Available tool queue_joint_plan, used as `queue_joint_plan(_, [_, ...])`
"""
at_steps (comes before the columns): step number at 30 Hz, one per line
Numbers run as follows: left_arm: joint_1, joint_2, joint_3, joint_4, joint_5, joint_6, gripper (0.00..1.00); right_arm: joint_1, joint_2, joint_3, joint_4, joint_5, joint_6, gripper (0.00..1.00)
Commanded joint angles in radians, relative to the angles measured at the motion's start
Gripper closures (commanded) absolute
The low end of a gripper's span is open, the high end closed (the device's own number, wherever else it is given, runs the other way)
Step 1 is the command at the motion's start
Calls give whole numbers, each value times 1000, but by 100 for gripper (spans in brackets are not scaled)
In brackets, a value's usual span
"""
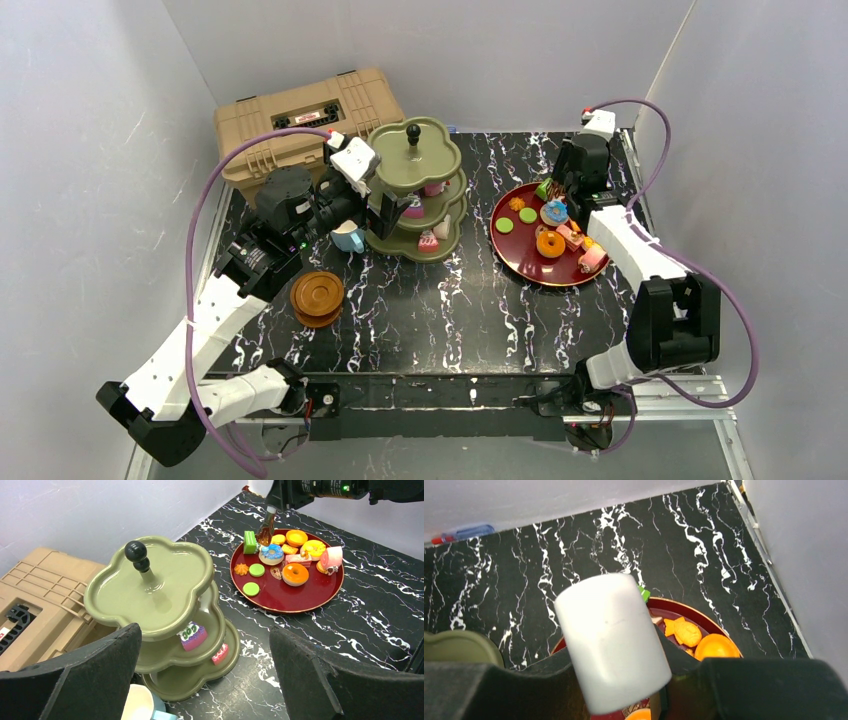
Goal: Serve the afternoon tea
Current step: Pick up the desert from the tray.
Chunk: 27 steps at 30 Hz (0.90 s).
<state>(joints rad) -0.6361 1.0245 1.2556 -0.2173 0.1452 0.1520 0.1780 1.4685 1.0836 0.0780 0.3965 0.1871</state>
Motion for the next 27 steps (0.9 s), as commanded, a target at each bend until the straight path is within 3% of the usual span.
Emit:
queue_joint_plan(1, [9, -31, -8, 10, 10, -8, 2, -3, 8, 68, 122, 57, 18, 67])
queue_joint_plan(4, [10, -33, -11, 10, 10, -8, 2, -3, 31, 83, 134, 68, 19, 58])
queue_joint_plan(27, [23, -47, -22, 13, 27, -13, 2, -14, 134, 118, 187, 64, 92, 42])
